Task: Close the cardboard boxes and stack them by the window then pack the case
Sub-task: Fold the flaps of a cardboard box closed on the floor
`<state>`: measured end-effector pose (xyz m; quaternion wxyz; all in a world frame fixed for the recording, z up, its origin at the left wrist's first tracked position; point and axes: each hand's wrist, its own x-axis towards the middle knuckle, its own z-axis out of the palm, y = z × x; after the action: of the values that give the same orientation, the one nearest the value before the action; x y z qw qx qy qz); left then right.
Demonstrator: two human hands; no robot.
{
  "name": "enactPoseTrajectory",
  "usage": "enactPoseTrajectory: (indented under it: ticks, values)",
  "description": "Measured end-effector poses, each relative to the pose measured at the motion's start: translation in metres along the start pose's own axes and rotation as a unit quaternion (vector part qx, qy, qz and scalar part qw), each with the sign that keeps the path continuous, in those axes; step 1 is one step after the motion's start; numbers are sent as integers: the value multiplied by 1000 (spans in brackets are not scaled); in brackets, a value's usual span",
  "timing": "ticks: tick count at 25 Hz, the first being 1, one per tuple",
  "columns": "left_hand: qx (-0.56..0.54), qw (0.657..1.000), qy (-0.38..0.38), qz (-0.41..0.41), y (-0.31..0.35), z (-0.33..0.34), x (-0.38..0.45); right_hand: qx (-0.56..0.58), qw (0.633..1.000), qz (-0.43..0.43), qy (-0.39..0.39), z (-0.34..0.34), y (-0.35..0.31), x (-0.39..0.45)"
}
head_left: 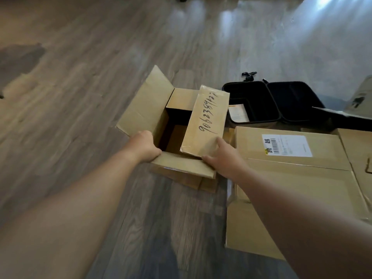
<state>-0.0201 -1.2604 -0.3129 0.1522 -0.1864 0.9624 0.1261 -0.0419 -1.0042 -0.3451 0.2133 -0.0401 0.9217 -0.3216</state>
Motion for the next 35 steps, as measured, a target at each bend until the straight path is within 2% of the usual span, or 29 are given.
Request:
enactPoseTrajectory:
  ticks: [3,5,7,10,15,20,27,32,35]
  values:
    - [-9,999,34,-19,-18,30,2,2,1000,-2,19,21,3,0]
    - [-66,993,82,-56,-22,42,2,46,999,12,21,29,1,-1]
    - [-136,985,78,-69,-22,49,5,73,997,21,26,34,1,0]
    - [-207,973,81,-57,-21,59,8,66,996,15,49,38,2,5]
    - [-242,952,158,-101,-39,63,-4,36,998,-41,44,48,-15,11]
    - [-267,923,216,-173,-118,46,-36,16,992,-128,-2,95,-73,12]
    - [-302,881,220,-292,-226,58,-127,-3,972,-214,-100,184,-136,-17]
    - [-352,840,229,-342,-273,67,-171,-13,956,-268,-114,224,-159,-47]
    - [-365,817,248,-370,-294,68,-179,8,957,-264,-119,238,-176,-63]
